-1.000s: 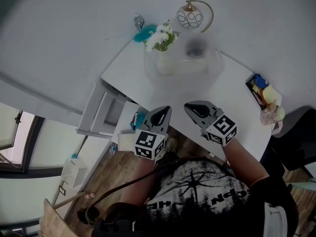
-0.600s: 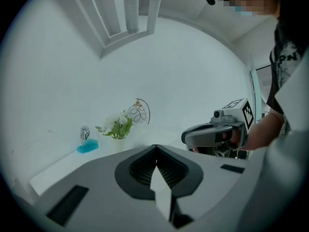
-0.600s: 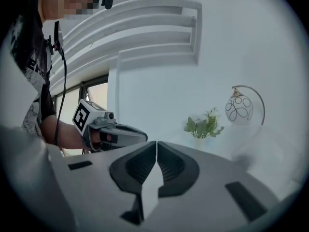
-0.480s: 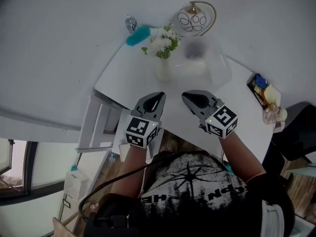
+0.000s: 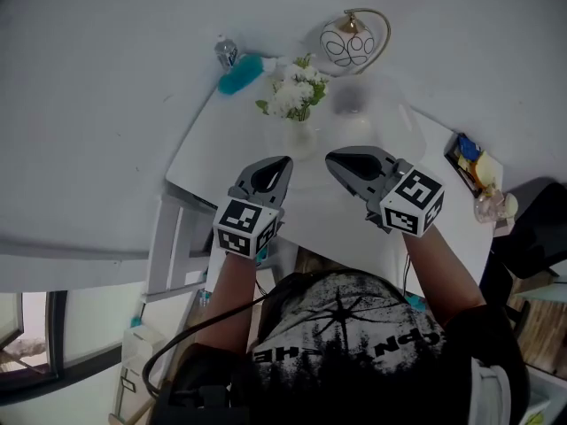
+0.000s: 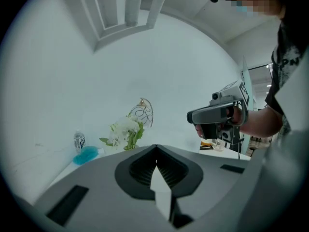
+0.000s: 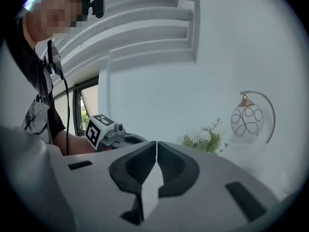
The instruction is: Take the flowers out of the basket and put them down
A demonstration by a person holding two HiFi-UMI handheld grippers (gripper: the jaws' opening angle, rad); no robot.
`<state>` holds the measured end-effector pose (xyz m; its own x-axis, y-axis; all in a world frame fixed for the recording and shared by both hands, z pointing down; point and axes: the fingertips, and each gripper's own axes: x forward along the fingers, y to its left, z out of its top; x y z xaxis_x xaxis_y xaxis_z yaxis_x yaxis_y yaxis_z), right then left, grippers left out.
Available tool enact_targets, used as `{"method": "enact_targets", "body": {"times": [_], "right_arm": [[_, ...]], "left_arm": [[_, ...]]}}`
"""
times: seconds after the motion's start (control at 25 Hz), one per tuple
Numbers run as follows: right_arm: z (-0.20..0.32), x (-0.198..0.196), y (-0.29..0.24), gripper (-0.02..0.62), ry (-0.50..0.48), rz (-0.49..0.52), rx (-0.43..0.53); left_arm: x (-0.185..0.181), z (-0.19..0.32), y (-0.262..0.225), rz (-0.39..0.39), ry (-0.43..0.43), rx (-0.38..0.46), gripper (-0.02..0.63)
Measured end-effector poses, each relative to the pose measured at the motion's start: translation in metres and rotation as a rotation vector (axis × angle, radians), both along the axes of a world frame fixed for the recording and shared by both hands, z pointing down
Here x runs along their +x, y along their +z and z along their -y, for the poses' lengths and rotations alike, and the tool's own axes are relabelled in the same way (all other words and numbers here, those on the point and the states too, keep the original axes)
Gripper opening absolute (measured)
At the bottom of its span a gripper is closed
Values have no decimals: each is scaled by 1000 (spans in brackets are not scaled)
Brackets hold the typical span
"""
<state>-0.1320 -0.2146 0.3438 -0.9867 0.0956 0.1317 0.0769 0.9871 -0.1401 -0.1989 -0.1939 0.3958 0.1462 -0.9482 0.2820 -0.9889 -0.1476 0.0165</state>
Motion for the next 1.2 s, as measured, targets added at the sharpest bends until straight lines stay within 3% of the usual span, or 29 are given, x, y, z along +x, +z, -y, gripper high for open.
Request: {"method": "enact_targets", "body": {"times": [0.12, 0.4, 0.56, 0.72, 0.88, 1.2], "right_arm": [[12, -13, -12, 18, -8, -5, -4], [62, -43, -12, 18, -7, -84, 127], [93, -59, 17, 18, -32, -189, 199], [111, -70, 72, 20, -95, -361, 256], [120, -82, 108, 24, -103, -416, 244], [121, -102, 156, 244, -112, -491, 137]], "left_arm": [[-12, 8, -2, -5, 4, -5, 11], [-27, 27, 4, -16, 26, -23, 11], [-31, 35, 10, -19, 38, -37, 11], [-34, 42, 17, -37, 62, -53, 11], [-34, 45, 19, -52, 80, -58, 11], [-33, 47, 24, -101, 115, -59, 11]]}}
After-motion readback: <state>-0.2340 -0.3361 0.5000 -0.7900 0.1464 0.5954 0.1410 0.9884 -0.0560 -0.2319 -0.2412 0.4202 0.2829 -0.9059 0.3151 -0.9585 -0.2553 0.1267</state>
